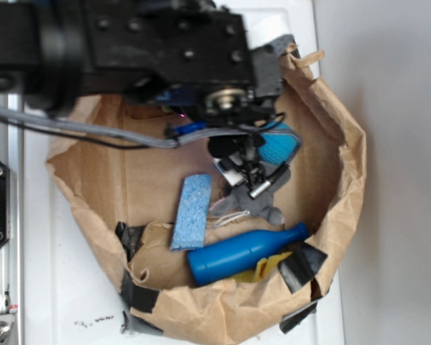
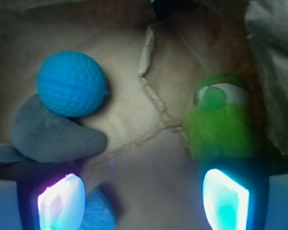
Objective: Grab the green animal.
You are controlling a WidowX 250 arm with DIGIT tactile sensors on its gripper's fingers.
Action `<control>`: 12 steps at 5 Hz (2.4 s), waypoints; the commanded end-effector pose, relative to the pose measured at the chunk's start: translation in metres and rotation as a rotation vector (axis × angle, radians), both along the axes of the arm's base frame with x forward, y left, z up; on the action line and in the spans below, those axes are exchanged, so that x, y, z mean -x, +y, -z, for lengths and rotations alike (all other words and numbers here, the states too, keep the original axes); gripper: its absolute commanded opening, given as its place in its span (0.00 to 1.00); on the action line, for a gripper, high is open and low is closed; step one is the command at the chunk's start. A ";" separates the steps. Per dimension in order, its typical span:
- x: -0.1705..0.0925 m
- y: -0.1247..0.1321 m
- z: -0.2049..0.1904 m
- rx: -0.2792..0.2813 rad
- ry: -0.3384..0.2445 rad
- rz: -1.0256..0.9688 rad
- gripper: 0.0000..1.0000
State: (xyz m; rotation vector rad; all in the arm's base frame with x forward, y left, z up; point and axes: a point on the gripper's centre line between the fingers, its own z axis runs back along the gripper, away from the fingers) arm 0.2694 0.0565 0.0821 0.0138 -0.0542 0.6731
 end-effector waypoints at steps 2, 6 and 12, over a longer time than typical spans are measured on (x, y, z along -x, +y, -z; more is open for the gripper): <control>-0.005 -0.017 -0.034 0.007 -0.073 -0.035 1.00; -0.003 0.041 -0.026 -0.041 -0.078 -0.018 1.00; -0.006 0.059 0.038 -0.239 -0.011 0.087 1.00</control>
